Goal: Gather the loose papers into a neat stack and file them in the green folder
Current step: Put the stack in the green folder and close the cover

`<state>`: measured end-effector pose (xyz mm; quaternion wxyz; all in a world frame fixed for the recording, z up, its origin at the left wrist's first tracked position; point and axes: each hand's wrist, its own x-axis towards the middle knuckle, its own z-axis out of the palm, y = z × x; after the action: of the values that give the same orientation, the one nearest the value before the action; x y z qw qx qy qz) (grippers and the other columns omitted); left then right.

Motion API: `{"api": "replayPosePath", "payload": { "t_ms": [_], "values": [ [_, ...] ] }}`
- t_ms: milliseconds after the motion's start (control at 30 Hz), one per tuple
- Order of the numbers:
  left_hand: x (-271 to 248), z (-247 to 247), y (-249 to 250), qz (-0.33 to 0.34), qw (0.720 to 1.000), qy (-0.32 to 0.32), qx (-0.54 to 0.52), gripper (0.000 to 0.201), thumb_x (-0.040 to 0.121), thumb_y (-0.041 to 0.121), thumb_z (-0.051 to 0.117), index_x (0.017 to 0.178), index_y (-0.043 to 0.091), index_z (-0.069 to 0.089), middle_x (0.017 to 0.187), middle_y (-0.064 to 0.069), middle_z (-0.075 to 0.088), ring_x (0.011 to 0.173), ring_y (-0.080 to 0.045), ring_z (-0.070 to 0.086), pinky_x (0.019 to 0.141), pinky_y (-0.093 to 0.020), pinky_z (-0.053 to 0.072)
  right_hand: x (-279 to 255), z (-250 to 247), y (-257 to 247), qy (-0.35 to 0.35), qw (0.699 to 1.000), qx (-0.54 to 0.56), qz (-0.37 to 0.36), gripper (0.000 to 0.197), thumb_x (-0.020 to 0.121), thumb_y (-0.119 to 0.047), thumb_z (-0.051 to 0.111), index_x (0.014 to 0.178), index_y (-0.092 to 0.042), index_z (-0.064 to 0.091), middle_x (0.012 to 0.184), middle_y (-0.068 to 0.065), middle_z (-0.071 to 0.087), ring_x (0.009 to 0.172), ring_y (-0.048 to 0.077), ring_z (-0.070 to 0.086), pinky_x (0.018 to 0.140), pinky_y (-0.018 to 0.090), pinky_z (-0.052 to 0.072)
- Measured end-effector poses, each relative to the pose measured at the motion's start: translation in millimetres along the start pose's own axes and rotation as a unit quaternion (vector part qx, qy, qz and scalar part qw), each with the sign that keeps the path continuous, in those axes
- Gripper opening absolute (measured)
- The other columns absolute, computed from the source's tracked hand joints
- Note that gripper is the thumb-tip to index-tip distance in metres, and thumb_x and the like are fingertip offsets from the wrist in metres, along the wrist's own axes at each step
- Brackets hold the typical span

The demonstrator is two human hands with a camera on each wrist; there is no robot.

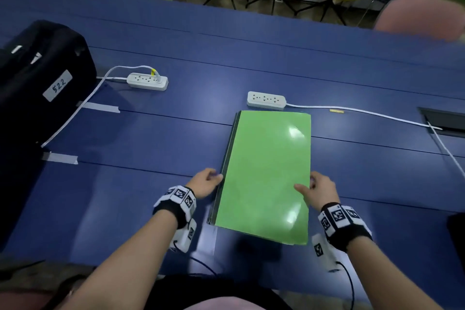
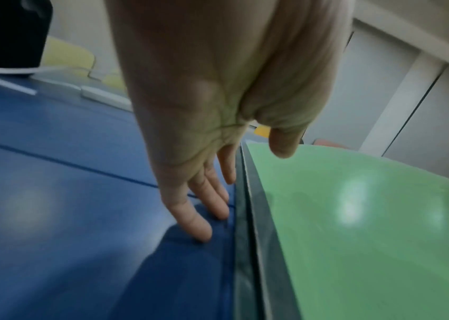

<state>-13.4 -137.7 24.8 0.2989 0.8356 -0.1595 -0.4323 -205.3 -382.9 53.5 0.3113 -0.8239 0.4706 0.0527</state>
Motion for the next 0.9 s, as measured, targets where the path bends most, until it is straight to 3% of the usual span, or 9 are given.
{"api": "replayPosePath", "payload": {
  "t_ms": [67, 133, 300, 467, 600, 700, 733, 800, 900],
  "values": [
    [7, 16, 1, -0.008, 1.000, 0.001, -0.020, 0.063, 0.093, 0.043, 0.050, 0.144, 0.009, 0.035, 0.141, -0.012, 0.044, 0.128, -0.026, 0.047, 0.111, -0.034, 0.035, 7, 12, 9, -0.005, 1.000, -0.013, 0.027, 0.037, 0.079, -0.024, 0.073, 0.105, -0.001, 0.059, 0.076, 0.008, 0.058, 0.079, 0.028, 0.059, 0.075, 0.038, 0.051],
    [14, 26, 1, -0.023, 1.000, 0.017, -0.009, 0.069, 0.089, 0.048, 0.052, 0.146, 0.015, 0.031, 0.144, -0.015, 0.034, 0.130, -0.030, 0.044, 0.114, -0.039, 0.033, 12, 27, 17, -0.029, 0.998, -0.018, 0.059, 0.044, 0.079, -0.018, 0.072, 0.118, -0.003, 0.058, 0.098, 0.013, 0.066, 0.097, 0.031, 0.062, 0.082, 0.035, 0.049],
    [20, 31, -3, -0.032, 0.999, 0.039, -0.013, 0.063, 0.089, 0.038, 0.057, 0.145, 0.017, 0.035, 0.143, -0.013, 0.035, 0.130, -0.032, 0.044, 0.113, -0.038, 0.034, 7, 60, 2, -0.020, 0.991, 0.004, 0.136, 0.054, 0.086, -0.036, 0.064, 0.120, 0.005, 0.055, 0.128, 0.021, 0.050, 0.106, 0.036, 0.057, 0.088, 0.039, 0.048],
    [17, 16, -22, -0.027, 0.990, 0.118, -0.074, 0.039, 0.090, 0.020, 0.057, 0.127, 0.009, 0.053, 0.120, -0.007, 0.061, 0.113, -0.027, 0.058, 0.100, -0.034, 0.045, 1, 72, -20, -0.020, 0.989, 0.044, 0.137, 0.039, 0.084, -0.024, 0.067, 0.112, 0.002, 0.062, 0.119, 0.020, 0.061, 0.107, 0.035, 0.059, 0.088, 0.038, 0.050],
    [4, -8, -50, -0.061, 0.978, 0.178, -0.084, 0.023, 0.081, 0.002, 0.054, 0.099, 0.010, 0.066, 0.091, -0.006, 0.066, 0.099, -0.028, 0.064, 0.089, -0.032, 0.050, -13, 82, -37, -0.031, 0.990, 0.085, 0.112, 0.033, 0.085, -0.016, 0.067, 0.113, 0.001, 0.064, 0.111, 0.018, 0.068, 0.106, 0.033, 0.061, 0.084, 0.034, 0.049],
    [-4, -32, -74, -0.093, 0.970, 0.201, -0.101, 0.012, 0.077, 0.005, 0.060, 0.077, 0.015, 0.067, 0.085, -0.006, 0.069, 0.090, -0.026, 0.064, 0.088, -0.032, 0.051, -21, 100, -54, -0.051, 0.991, 0.090, 0.086, 0.029, 0.085, -0.016, 0.067, 0.109, 0.000, 0.066, 0.095, 0.013, 0.066, 0.087, 0.028, 0.059, 0.074, 0.029, 0.046],
    [-8, -40, -79, -0.105, 0.968, 0.203, -0.103, 0.009, 0.077, 0.008, 0.063, 0.072, 0.015, 0.067, 0.082, -0.004, 0.068, 0.087, -0.024, 0.063, 0.086, -0.031, 0.050, -24, 105, -60, -0.058, 0.991, 0.090, 0.084, 0.028, 0.085, -0.016, 0.067, 0.109, -0.001, 0.066, 0.096, 0.013, 0.066, 0.084, 0.026, 0.058, 0.073, 0.028, 0.047],
    [-10, -50, -88, -0.128, 0.966, 0.205, -0.096, 0.015, 0.079, 0.013, 0.066, 0.064, 0.015, 0.063, 0.074, -0.002, 0.065, 0.080, -0.024, 0.060, 0.080, -0.030, 0.049, -28, 117, -68, -0.062, 0.992, 0.079, 0.078, 0.033, 0.084, -0.018, 0.067, 0.113, -0.002, 0.064, 0.111, 0.016, 0.066, 0.097, 0.029, 0.062, 0.080, 0.032, 0.050],
    [-10, -54, -95, -0.145, 0.964, 0.198, -0.100, 0.018, 0.079, 0.014, 0.065, 0.062, 0.012, 0.061, 0.066, -0.003, 0.063, 0.069, -0.024, 0.059, 0.080, -0.038, 0.058, -32, 127, -71, -0.052, 0.996, 0.042, 0.061, 0.039, 0.084, -0.023, 0.067, 0.117, -0.002, 0.060, 0.121, 0.015, 0.062, 0.112, 0.031, 0.058, 0.088, 0.035, 0.051]
  ]
}}
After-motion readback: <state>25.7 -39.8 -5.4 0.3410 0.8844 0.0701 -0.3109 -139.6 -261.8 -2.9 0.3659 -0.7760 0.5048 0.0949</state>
